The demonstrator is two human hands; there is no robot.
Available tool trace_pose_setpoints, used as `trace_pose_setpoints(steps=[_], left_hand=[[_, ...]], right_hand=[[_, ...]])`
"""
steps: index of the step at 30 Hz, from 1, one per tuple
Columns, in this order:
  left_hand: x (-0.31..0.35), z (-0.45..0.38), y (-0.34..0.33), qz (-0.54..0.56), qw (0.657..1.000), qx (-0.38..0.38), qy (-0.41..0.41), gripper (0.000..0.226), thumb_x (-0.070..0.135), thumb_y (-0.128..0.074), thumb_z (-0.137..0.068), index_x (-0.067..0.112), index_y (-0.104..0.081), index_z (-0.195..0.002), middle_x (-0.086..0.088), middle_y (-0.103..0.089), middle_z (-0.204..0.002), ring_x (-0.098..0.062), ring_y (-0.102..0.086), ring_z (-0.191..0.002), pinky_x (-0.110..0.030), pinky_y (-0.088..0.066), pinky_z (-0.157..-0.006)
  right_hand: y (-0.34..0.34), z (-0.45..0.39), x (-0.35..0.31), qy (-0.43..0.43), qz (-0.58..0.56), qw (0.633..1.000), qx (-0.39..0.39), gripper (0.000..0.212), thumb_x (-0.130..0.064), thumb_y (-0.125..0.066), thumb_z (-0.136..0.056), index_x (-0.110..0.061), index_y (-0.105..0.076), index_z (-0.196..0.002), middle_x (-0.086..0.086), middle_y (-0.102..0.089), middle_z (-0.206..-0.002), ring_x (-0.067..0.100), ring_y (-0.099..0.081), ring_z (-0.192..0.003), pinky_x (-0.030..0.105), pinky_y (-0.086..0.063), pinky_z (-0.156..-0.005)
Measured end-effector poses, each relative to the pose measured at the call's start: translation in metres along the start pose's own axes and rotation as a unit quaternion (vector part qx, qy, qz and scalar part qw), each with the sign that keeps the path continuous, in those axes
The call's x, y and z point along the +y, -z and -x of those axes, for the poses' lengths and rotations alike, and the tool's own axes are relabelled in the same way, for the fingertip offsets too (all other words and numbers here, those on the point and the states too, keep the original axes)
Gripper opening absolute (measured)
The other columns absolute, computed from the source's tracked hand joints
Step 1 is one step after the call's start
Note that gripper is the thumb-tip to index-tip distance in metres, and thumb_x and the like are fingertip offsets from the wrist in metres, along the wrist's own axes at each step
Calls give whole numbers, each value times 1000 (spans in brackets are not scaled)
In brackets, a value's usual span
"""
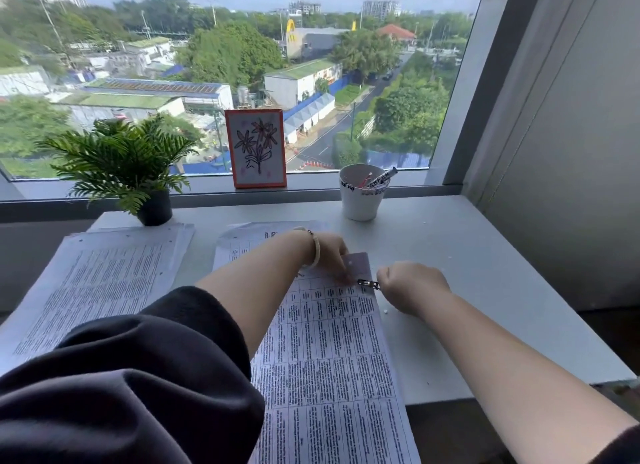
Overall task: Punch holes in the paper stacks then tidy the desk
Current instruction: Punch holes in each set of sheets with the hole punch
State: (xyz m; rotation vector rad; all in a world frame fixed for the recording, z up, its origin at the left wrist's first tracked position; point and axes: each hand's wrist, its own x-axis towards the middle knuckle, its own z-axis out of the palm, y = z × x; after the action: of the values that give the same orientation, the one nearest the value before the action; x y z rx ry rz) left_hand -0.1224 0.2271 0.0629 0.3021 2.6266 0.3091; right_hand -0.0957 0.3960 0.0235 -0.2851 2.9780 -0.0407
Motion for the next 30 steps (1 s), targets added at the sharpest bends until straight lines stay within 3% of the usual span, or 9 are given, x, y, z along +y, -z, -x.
trace_pose_setpoints(steps=[4, 7, 10, 12, 15, 17, 21, 26, 30], left_hand=[[-6, 0, -3, 35, 999, 24, -17, 15, 34, -68, -83, 20, -64, -84, 7, -55, -68, -12, -51, -67, -20, -39, -55], [-10, 2, -5, 31, 998, 38, -28, 14, 31, -68, -83, 21, -63, -75, 5, -57, -68, -13, -52, -66, -24, -43, -60], [-15, 4, -2, 15, 998, 59, -31, 13, 29, -67, -84, 22, -65, -75, 2, -61, -73, -16, -54, -71, -30, -50, -70], [-21, 6, 3, 15, 997, 74, -31, 23, 27, -66, -85, 24, -57, -64, 4, -56, -65, -15, -51, -67, -28, -45, -63], [-28, 9, 13, 26, 995, 92, -26, 26, 26, -65, -86, 22, -57, -63, 3, -55, -64, -17, -49, -67, -25, -42, -61], [-31, 13, 20, 26, 993, 108, -23, 26, 32, -66, -86, 23, -58, -63, 5, -56, -64, -14, -50, -65, -24, -41, -60], [-34, 17, 29, 30, 987, 152, -37, 32, 39, -70, -82, 27, -56, -56, 8, -53, -58, -9, -46, -57, -21, -37, -55], [-38, 18, 34, 21, 987, 156, -44, 26, 39, -70, -83, 18, -66, -68, 3, -56, -63, -12, -48, -60, -21, -38, -58], [-38, 21, 36, 23, 988, 147, -41, 34, 40, -69, -83, 24, -55, -56, 7, -50, -59, -11, -45, -61, -22, -37, -55]], right_hand=[[8, 1, -4, -3, -26, 1000, -10, 34, -27, -24, -97, -17, -54, -83, 15, -63, -111, 29, -49, -87, 29, -36, -71], [10, 1, -7, -10, -32, 999, -41, 37, -30, -25, -95, -19, -58, -85, 10, -66, -107, 26, -52, -86, 29, -41, -74], [12, 6, -8, -16, -28, 994, -109, 40, -30, -29, -92, -18, -63, -75, 1, -72, -83, 19, -60, -75, 27, -42, -73], [12, 10, -6, -17, -40, 989, -141, 43, -32, -31, -90, -17, -64, -66, -1, -69, -67, 18, -61, -65, 25, -42, -69], [10, 20, -2, -6, -75, 984, -159, 46, -33, -30, -92, -18, -61, -62, -1, -65, -62, 19, -58, -60, 26, -42, -64], [8, 28, -1, 13, -78, 984, -157, 47, -33, -29, -94, -18, -61, -63, 0, -65, -64, 19, -59, -63, 27, -43, -65], [5, 37, -7, 68, -14, 987, -143, 33, -22, -36, -95, -17, -61, -74, 7, -71, -85, 26, -65, -85, 34, -51, -82], [6, 43, -13, 106, 42, 985, -129, 32, -21, -29, -97, -18, -44, -69, 10, -64, -104, 26, -49, -84, 32, -38, -69], [4, 44, -13, 120, 78, 983, -113, 32, -19, -28, -98, -18, -35, -67, 12, -61, -112, 25, -44, -84, 29, -31, -63]])
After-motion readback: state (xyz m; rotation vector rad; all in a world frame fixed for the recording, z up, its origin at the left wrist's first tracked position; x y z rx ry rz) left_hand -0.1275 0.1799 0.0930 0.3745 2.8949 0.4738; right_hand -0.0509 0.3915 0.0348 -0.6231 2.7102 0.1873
